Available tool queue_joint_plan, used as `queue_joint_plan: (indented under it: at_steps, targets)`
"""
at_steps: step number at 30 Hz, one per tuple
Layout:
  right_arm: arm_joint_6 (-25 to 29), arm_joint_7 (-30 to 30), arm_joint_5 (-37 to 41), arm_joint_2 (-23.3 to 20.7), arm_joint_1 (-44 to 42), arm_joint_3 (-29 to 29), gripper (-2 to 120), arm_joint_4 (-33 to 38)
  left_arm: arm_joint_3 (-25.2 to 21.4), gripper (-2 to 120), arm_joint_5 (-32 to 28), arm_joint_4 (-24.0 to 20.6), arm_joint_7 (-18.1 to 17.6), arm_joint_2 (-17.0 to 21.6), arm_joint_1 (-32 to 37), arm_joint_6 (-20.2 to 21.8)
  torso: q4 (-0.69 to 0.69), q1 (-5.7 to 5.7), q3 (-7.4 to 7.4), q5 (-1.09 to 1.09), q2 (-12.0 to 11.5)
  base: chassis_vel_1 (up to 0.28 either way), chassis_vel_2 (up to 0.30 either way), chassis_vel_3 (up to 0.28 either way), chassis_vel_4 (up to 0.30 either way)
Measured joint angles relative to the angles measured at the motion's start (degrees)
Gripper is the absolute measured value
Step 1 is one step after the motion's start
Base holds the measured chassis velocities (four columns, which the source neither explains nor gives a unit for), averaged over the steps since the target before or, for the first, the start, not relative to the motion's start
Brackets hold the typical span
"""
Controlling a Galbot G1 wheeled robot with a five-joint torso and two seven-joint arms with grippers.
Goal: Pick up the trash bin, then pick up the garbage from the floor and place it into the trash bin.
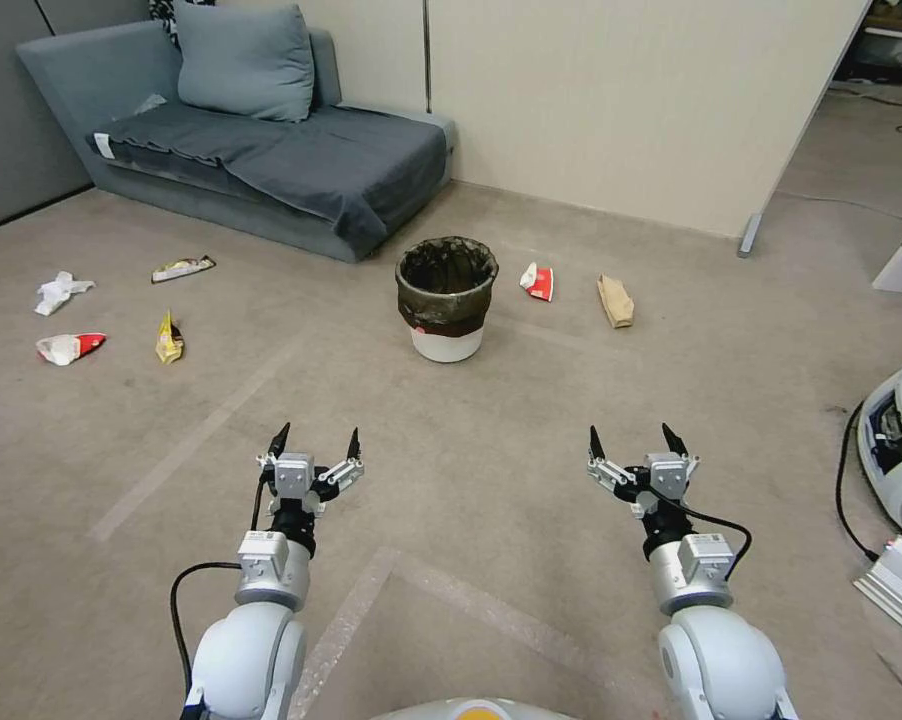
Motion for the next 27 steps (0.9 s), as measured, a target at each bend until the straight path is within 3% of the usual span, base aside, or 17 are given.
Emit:
queue_joint_plan:
  at_steps: [27]
  targets:
    - [0.0,0.0,0.0,0.0,0.0,0.0,100,0.0,0.0,100,0.0,0.0,0.0,0.0,0.0,0.0,0.0,0.0,0.0,0.0,0.0,0.0,0.0,0.0,0.0]
